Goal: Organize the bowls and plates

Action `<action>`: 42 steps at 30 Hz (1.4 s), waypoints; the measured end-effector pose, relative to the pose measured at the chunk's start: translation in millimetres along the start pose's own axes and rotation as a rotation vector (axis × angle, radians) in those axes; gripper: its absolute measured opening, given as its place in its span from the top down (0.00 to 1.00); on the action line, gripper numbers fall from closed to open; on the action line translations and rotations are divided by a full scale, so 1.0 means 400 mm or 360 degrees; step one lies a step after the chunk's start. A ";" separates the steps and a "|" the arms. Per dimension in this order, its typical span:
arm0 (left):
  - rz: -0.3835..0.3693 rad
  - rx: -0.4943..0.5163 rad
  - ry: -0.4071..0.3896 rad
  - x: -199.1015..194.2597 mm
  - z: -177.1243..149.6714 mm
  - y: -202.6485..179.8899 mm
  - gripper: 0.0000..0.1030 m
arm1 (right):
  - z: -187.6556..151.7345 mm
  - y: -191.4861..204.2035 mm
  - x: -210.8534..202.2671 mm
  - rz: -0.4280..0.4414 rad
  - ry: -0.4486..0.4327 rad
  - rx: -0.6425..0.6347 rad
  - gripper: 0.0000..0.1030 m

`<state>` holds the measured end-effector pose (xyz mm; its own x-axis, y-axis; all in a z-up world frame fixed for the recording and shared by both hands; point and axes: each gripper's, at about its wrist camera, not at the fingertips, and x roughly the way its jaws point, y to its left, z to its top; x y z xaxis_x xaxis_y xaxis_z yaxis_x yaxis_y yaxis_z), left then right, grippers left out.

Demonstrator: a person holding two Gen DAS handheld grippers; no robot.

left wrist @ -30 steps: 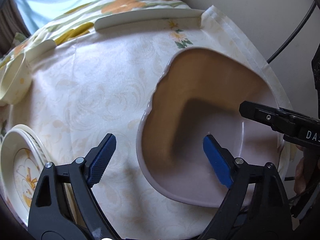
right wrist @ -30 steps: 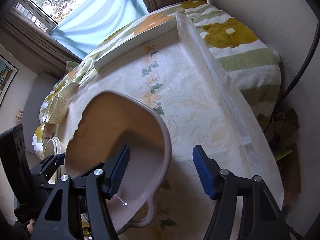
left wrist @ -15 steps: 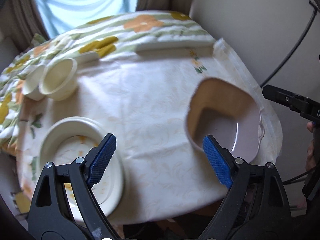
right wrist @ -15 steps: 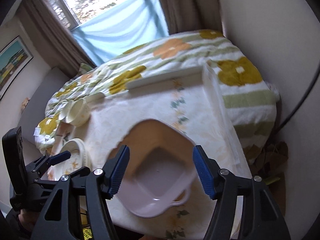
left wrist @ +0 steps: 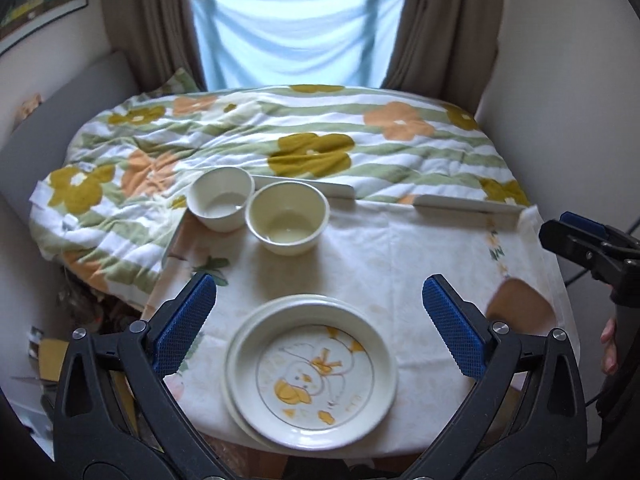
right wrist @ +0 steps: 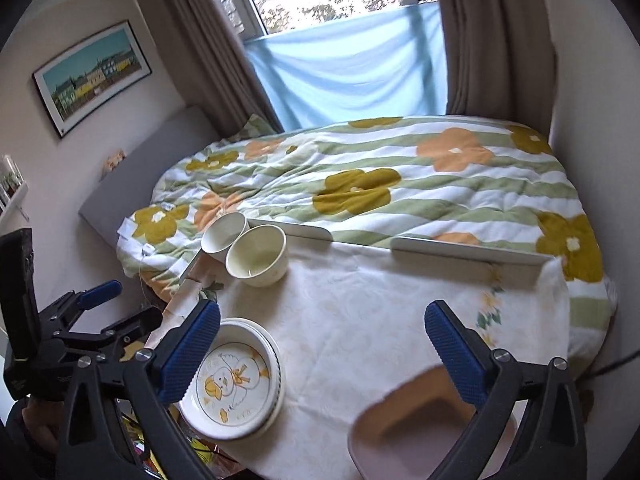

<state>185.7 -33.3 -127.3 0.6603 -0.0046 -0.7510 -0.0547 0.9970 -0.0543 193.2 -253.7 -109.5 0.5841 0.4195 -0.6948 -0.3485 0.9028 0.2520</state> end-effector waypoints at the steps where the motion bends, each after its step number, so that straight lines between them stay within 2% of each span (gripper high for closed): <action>1: 0.0007 -0.0019 0.0012 0.008 0.011 0.021 0.00 | 0.015 0.013 0.019 0.0004 0.0017 0.0003 0.01; 5: 0.0028 -0.0084 0.0065 0.067 0.068 0.107 0.00 | 0.084 0.051 0.122 -0.0006 0.0073 0.0030 0.01; 7: 0.0001 -0.0125 0.0094 0.107 0.096 0.150 0.00 | 0.115 0.061 0.178 -0.0008 0.0130 0.0040 0.01; 15: -0.0101 -0.0301 0.0347 0.352 0.164 0.291 0.01 | 0.182 0.096 0.465 -0.0013 0.0429 0.0080 0.01; 17: -0.0128 -0.0320 0.0424 0.423 0.165 0.305 0.07 | 0.176 0.100 0.528 -0.0007 0.0504 0.0093 0.05; 21: -0.0204 -0.0365 0.0575 0.546 0.151 0.313 0.19 | 0.149 0.096 0.638 0.0004 0.0671 0.0132 0.32; 22: -0.0222 -0.0371 0.0602 0.570 0.146 0.312 0.26 | 0.141 0.094 0.659 0.0008 0.0707 0.0154 0.40; 24: -0.0248 -0.0372 0.0645 0.605 0.138 0.308 0.36 | 0.124 0.089 0.691 0.0022 0.0765 0.0197 0.47; 26: -0.0281 -0.0372 0.0687 0.635 0.129 0.303 0.52 | 0.113 0.090 0.710 0.0028 0.0795 0.0216 0.52; 29: -0.0307 -0.0373 0.0718 0.665 0.125 0.300 0.62 | 0.108 0.098 0.737 0.0031 0.0828 0.0236 0.61; 30: -0.0308 -0.0370 0.0721 0.673 0.126 0.301 0.64 | 0.109 0.101 0.743 0.0029 0.0834 0.0234 0.68; 32: -0.0318 -0.0362 0.0717 0.679 0.129 0.303 0.74 | 0.108 0.106 0.749 0.0015 0.0834 0.0228 0.73; 34: -0.0327 -0.0352 0.0717 0.679 0.126 0.299 0.78 | 0.107 0.111 0.752 0.0014 0.0836 0.0230 0.83; 36: -0.0318 -0.0336 0.0709 0.677 0.123 0.297 0.79 | 0.105 0.115 0.756 -0.0020 0.0837 0.0227 0.87; 42: -0.0311 -0.0318 0.0705 0.674 0.125 0.293 0.80 | 0.104 0.113 0.758 -0.0027 0.0833 0.0227 0.87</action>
<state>394.7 86.1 -303.1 0.2950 -0.2641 -0.9183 -0.1328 0.9404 -0.3131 385.3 -81.8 -280.8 0.1333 0.3342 -0.9330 -0.2178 0.9283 0.3014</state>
